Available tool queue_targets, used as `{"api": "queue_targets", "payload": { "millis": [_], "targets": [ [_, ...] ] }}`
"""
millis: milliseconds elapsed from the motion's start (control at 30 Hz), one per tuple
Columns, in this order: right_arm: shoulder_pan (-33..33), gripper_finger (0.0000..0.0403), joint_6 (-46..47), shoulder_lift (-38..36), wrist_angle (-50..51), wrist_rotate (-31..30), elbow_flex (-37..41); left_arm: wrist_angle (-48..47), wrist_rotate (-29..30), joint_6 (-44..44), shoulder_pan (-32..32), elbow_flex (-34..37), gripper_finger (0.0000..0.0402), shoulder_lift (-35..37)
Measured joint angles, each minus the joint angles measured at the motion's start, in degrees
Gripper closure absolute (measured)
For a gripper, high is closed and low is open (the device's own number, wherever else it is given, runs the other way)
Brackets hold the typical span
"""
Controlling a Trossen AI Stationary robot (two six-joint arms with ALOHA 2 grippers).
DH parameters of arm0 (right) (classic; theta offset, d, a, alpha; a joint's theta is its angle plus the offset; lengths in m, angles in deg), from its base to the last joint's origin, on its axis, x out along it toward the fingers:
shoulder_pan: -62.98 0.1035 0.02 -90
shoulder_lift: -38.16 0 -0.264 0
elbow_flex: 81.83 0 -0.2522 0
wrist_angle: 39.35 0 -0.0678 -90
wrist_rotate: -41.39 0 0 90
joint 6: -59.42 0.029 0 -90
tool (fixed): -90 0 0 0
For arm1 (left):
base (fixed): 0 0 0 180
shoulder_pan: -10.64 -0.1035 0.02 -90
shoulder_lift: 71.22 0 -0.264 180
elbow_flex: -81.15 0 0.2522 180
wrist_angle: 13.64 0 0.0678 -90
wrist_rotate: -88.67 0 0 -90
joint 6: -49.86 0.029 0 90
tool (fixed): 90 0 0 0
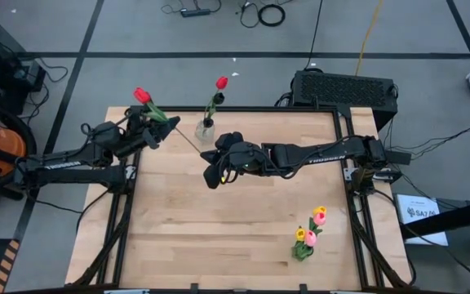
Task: Sort flowers into vase by color
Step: Put the red tulip into the transparent flower vase
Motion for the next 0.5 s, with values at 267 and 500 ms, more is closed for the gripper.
{"api": "queue_targets", "payload": {
  "millis": [267,500],
  "targets": [
    [-0.3,0.0389,-0.2,0.0,1.5,0.1,0.0,-0.1,-1.2,3.0,0.0,0.0,0.0394,0.0],
    [-1.5,0.0310,-0.4,-3.3,7.1,0.5,0.0,-0.6,-2.1,6.1,-0.4,-0.3,0.0396,0.2]
  ]
}}
